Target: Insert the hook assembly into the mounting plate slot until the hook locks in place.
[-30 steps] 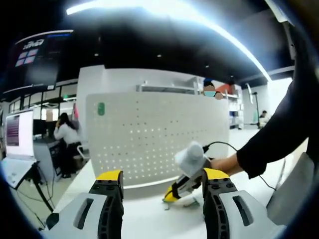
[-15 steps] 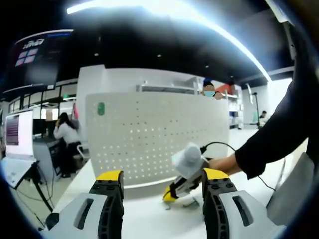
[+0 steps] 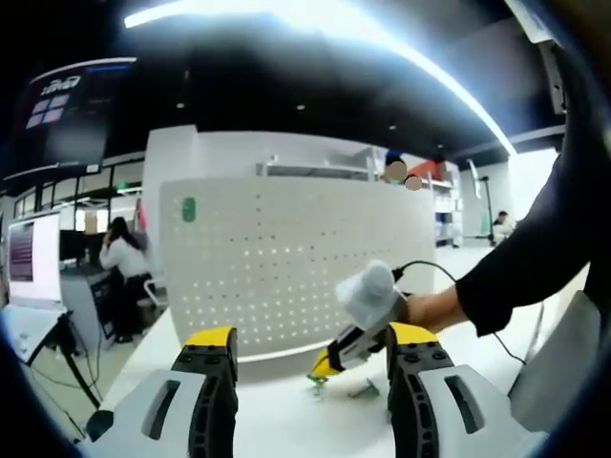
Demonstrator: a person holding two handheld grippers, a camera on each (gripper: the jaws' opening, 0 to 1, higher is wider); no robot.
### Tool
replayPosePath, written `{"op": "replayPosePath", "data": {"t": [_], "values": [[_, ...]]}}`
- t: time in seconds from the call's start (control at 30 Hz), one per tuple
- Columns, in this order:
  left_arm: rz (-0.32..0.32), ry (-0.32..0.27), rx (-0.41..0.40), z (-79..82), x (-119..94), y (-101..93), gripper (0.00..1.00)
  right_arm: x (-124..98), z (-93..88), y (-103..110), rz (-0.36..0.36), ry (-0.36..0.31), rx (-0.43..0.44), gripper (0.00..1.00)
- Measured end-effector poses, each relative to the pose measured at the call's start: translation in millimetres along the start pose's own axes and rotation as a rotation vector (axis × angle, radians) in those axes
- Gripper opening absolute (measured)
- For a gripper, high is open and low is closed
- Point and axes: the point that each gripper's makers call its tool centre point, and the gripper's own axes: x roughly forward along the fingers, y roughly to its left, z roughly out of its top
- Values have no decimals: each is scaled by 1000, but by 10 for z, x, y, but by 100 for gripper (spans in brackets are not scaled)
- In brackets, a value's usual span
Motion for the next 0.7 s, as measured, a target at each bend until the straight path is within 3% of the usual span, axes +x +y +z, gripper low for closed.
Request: {"op": "replayPosePath", "data": {"t": [0.27, 0.53, 0.7], "values": [[-9, 0, 6, 2, -1, -24, 62, -115, -66, -14, -16, -6, 31, 0], [-13, 1, 5, 2, -4, -32, 62, -298, 141, -23, -33, -85, 73, 0], [-14, 3, -1, -4, -6, -33, 61, -468, 317, 84, -32, -156, 95, 0]]}}
